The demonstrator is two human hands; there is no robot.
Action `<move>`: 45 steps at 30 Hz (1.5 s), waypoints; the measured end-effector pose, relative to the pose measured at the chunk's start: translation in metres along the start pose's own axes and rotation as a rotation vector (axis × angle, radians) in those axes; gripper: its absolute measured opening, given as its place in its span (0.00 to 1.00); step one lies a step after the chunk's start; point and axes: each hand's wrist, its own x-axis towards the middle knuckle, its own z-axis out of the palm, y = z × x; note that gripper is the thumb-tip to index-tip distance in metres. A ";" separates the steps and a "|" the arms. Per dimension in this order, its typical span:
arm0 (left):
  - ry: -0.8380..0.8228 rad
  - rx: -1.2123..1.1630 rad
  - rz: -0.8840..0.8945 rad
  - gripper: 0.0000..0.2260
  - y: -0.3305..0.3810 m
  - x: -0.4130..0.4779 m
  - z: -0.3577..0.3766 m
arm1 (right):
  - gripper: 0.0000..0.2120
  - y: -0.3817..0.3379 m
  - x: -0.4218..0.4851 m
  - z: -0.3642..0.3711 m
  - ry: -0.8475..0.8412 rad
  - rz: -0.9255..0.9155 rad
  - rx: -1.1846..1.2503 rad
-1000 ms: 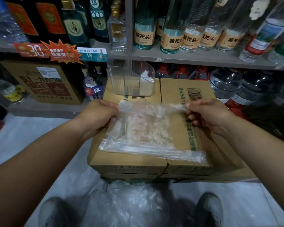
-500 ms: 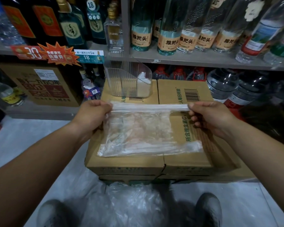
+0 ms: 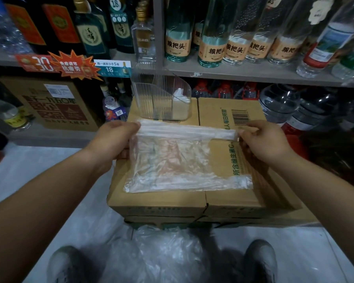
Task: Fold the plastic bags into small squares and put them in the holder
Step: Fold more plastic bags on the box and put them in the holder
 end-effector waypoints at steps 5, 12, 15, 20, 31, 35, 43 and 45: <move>0.239 0.339 0.196 0.15 -0.011 -0.004 -0.003 | 0.23 -0.021 -0.025 0.006 0.089 -0.201 -0.255; 0.031 0.973 0.502 0.15 -0.031 -0.032 0.005 | 0.27 -0.055 -0.069 0.045 -0.265 -0.546 -0.425; -0.085 1.192 0.554 0.22 -0.044 -0.029 0.009 | 0.31 -0.053 -0.065 0.062 -0.392 -0.520 -0.525; -0.155 1.281 0.484 0.30 -0.056 -0.014 0.002 | 0.35 -0.031 -0.060 0.065 -0.458 -0.464 -0.694; -0.153 1.174 0.454 0.37 -0.056 -0.015 0.001 | 0.37 -0.009 -0.045 0.030 -0.365 -0.276 -0.569; -0.100 0.914 0.487 0.35 -0.054 -0.026 -0.004 | 0.31 -0.028 -0.062 0.025 -0.228 -0.413 -0.403; -0.192 1.158 0.743 0.29 -0.075 -0.048 -0.013 | 0.27 -0.034 -0.121 0.071 -0.301 -0.449 -0.480; -0.225 1.219 0.684 0.32 -0.081 -0.048 -0.018 | 0.30 -0.024 -0.125 0.077 -0.294 -0.455 -0.519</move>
